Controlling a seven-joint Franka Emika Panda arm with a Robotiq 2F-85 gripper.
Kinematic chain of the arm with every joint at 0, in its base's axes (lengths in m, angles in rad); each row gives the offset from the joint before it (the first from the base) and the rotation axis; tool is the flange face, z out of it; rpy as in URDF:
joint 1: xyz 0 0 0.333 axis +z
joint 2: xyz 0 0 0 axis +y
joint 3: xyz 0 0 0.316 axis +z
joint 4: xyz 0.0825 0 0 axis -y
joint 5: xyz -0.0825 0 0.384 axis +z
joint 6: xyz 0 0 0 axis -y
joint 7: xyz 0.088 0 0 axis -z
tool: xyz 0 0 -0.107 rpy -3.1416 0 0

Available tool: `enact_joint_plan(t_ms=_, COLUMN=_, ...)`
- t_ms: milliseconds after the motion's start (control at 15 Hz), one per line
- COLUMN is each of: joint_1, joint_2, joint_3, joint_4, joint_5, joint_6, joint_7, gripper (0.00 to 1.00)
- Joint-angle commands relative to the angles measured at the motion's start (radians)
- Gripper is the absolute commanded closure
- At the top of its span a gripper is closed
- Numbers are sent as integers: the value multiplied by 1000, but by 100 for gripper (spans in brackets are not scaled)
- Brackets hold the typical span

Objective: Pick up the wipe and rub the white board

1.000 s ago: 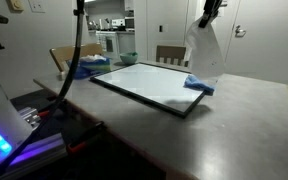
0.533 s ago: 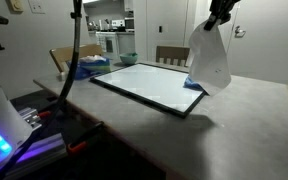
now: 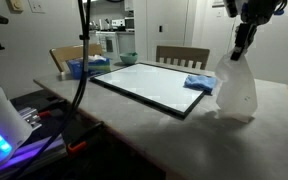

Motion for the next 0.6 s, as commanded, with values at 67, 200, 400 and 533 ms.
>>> enact_joint_plan(t_ms=67, joint_1=-17, joint_2=133, joint_3=59, joint_4=25, joint_5=45, joint_6=263, joint_7=-105, gripper=100)
enact_joint_plan(t_ms=200, joint_1=-20, joint_2=190, joint_3=88, joint_4=25, joint_5=72, joint_6=345, joint_7=-136, gripper=100)
enact_joint_plan(t_ms=400, joint_1=-15, joint_2=269, joint_3=101, joint_4=24, joint_5=84, joint_6=444, joint_7=-168, gripper=100)
enact_joint_plan(t_ms=533, joint_1=-8, joint_2=245, joint_3=103, joint_4=-64, joint_5=80, joint_6=518, joint_7=-185, gripper=100)
